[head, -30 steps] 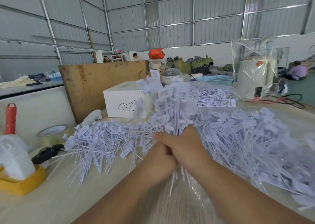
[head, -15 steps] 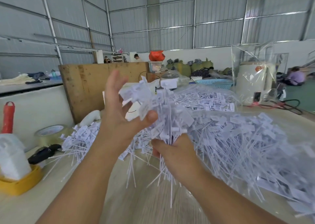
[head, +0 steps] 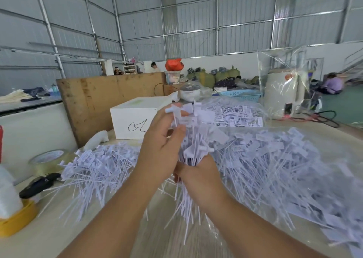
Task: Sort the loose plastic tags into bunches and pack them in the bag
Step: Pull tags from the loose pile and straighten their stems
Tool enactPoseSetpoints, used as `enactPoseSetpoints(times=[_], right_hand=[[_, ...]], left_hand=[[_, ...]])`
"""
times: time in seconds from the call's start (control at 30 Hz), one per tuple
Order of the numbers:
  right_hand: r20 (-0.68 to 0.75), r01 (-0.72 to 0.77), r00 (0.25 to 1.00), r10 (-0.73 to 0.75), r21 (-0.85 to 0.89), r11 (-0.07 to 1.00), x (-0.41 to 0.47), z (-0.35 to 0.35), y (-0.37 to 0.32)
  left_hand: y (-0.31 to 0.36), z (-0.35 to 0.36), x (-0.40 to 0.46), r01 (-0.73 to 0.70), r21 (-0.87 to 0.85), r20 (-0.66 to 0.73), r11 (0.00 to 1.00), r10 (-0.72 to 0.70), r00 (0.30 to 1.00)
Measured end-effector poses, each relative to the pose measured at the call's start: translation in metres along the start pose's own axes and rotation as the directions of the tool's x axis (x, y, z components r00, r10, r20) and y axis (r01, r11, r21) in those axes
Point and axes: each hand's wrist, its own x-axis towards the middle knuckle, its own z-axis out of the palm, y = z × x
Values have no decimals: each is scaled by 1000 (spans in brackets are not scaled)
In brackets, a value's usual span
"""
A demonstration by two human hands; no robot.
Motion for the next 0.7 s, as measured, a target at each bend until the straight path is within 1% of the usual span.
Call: enactPoseSetpoints(times=[0.1, 0.17, 0.23, 0.27, 0.3, 0.33, 0.37, 0.43, 0.47, 0.5, 0.53, 0.6, 0.63, 0.7], right_hand=[[-24, 3, 1000, -4, -14, 1000, 1, -4, 3], [-27, 20, 999, -20, -33, 999, 1, -6, 0], [-15, 28, 999, -29, -28, 999, 2, -9, -1], [-12, 15, 1000, -15, -18, 1000, 1, -10, -3], [-1, 4, 1000, -4, -4, 1000, 0, -10, -3], [11, -8, 1000, 8, 4, 1000, -1, -10, -4], [21, -11, 1000, 11, -3, 1000, -2, -10, -4], [28, -5, 1000, 6, -18, 1000, -3, -9, -6], [27, -7, 1000, 7, -23, 1000, -4, -8, -7], [22, -7, 1000, 7, -30, 1000, -4, -7, -8], [15, -4, 1000, 5, -44, 999, -5, -6, -8], [-3, 7, 1000, -7, -55, 998, -7, -5, -9], [-10, 18, 1000, -19, -56, 998, -8, -4, -8], [-13, 27, 1000, -28, -73, 997, -8, -4, -6]], left_hand=[[-1, -10, 2, 44, -20, 77, 999, -42, 996], [-2, -30, 8, 82, 48, 198, 995, -90, 976], [-2, -54, 16, 212, 50, 322, 976, -217, 922], [1, -65, 21, 287, 16, 364, 958, -273, 890], [5, -74, 26, 351, -45, 377, 935, -310, 873], [10, -80, 32, 388, -109, 340, 915, -333, 880], [17, -85, 38, 392, -161, 281, 906, -339, 898], [32, -85, 46, 353, -249, 201, 902, -309, 930], [41, -81, 48, 339, -260, 174, 904, -302, 937], [47, -74, 49, 337, -229, 158, 913, -306, 939], [52, -68, 49, 334, -151, 165, 930, -310, 936], [59, -49, 49, 306, 62, 249, 950, -312, 917], [58, -41, 50, 290, 133, 294, 948, -317, 901], [53, -29, 52, 283, 192, 342, 940, -335, 878]])
